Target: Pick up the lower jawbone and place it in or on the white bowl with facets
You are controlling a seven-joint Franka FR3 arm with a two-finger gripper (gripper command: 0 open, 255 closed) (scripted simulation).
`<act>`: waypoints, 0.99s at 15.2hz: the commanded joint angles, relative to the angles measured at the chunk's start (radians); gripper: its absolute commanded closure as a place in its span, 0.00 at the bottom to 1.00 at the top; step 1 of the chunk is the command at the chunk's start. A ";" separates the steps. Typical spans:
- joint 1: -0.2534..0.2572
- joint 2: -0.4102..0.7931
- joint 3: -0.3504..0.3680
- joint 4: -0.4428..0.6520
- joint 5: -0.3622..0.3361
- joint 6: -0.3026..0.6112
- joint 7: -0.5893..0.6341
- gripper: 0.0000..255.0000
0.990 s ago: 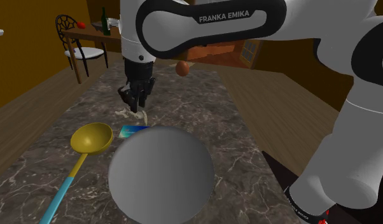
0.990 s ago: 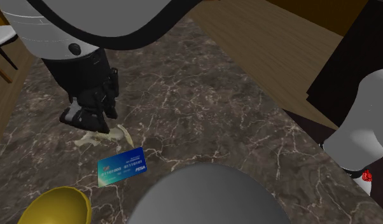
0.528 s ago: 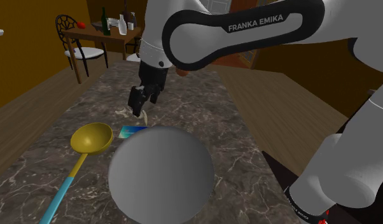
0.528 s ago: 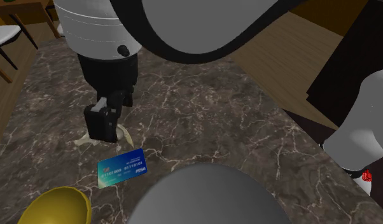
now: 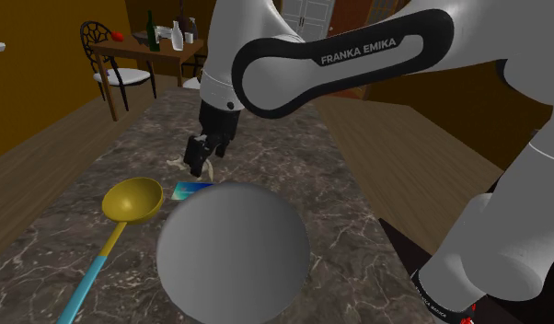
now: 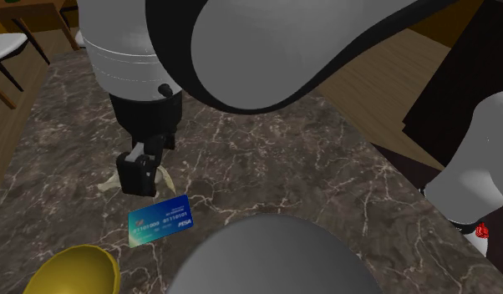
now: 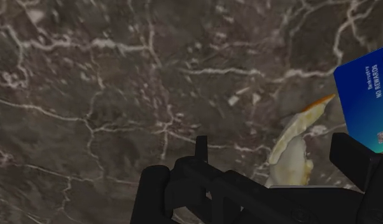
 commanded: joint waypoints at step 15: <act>0.000 -0.003 -0.001 0.009 0.002 -0.012 -0.001 1.00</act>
